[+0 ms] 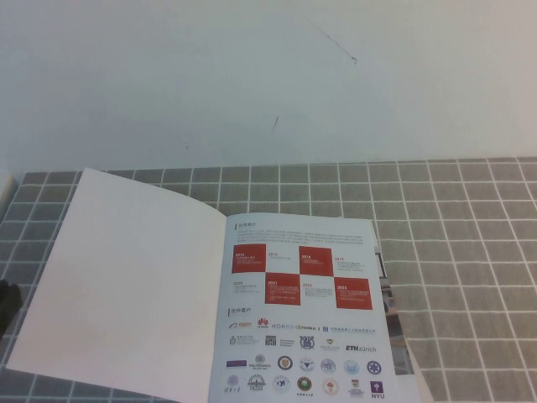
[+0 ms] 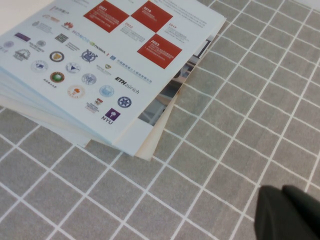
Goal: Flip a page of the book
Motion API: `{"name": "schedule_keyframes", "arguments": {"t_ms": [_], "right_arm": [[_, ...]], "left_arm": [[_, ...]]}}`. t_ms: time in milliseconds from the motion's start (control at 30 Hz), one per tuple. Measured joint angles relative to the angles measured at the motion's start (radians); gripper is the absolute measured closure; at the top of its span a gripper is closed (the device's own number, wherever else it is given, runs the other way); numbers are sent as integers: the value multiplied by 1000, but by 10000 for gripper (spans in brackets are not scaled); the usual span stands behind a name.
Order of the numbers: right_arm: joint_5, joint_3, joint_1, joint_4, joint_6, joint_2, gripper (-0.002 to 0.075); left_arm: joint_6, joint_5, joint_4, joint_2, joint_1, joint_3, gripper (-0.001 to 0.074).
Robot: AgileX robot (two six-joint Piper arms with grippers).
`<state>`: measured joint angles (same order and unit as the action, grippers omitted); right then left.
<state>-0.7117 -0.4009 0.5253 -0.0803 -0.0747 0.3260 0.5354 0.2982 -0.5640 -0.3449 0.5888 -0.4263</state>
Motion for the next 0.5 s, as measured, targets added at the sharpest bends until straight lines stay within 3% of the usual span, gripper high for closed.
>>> {"name": "schedule_keyframes", "arguments": {"t_ms": [133, 333, 500], "right_arm": [[0, 0, 0, 2, 0, 0, 727], [0, 0, 0, 2, 0, 0, 727], [0, 0, 0, 2, 0, 0, 727]], "left_arm": [[-148, 20, 177, 47, -111, 3, 738], [-500, 11, 447, 159, -351, 68, 738], [-545, -2, 517, 282, -465, 204, 738]]}}
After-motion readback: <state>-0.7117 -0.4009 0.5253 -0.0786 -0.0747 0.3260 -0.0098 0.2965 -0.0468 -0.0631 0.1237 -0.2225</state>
